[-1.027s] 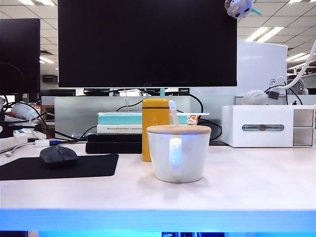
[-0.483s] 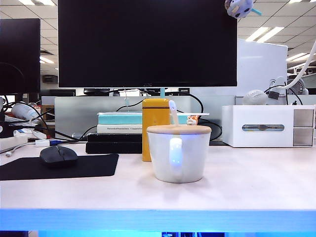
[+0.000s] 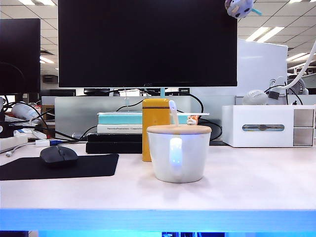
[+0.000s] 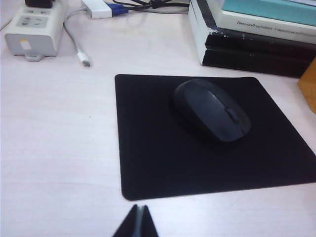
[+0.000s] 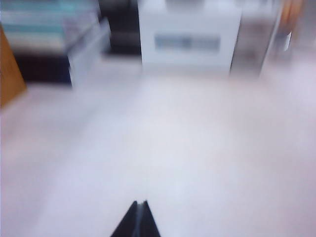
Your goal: Place the black mouse on the black mouse pad.
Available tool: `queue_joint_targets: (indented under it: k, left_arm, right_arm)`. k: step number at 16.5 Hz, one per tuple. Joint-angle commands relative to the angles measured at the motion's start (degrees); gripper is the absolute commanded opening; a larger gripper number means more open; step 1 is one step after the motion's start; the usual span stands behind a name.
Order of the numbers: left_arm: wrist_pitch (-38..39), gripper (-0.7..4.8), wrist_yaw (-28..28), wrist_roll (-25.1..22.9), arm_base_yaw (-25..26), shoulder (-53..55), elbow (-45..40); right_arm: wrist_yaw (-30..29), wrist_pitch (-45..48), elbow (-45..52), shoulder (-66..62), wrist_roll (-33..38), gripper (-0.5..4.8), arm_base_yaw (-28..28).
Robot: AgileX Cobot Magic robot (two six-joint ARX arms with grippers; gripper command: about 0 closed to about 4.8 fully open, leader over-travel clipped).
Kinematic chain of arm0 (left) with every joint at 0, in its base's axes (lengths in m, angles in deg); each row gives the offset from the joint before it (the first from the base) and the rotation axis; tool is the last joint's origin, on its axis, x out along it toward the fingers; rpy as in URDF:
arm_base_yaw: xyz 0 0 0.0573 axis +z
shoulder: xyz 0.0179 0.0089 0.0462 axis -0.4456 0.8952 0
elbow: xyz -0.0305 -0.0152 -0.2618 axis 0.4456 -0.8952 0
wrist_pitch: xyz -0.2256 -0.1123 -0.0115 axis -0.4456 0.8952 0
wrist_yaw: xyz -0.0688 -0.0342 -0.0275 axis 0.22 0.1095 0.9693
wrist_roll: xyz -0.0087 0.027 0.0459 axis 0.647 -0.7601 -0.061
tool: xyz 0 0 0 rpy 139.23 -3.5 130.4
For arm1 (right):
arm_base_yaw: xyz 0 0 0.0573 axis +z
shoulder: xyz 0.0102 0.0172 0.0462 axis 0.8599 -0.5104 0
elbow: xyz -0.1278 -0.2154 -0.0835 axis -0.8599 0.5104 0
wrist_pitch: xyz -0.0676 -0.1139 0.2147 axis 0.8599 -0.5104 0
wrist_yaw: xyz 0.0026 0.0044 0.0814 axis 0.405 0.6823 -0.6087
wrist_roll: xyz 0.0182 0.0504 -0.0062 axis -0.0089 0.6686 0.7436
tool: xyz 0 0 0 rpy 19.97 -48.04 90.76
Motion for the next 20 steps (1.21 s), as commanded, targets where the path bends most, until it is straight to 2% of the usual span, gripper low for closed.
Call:
queue_joint_targets:
  k: [1,2,5,8,20]
  left_arm:
    - [-0.5,-0.02,0.1,-0.4,0.0,0.1,0.1]
    - [0.0,-0.02,0.1,-0.4,-0.1,-0.4,0.0]
    - [4.0,-0.02,0.1,-0.4,0.1,-11.3,0.1]
    - [3.3,-0.02,0.1,-0.4,0.1,-16.3,0.1]
    - [3.1,-0.02,0.1,-0.4,0.1,-16.1,0.1]
  right_arm:
    - [0.8,1.3,0.8,-0.1,0.7,-0.01,0.1]
    - [1.0,1.2,0.8,0.0,0.7,-0.01,0.1]
    - [1.1,1.2,0.8,0.0,0.8,-0.01,0.1]
    - [1.1,1.1,0.8,0.0,0.8,-0.01,0.1]
    - [1.0,1.2,0.8,0.0,0.8,-0.01,0.1]
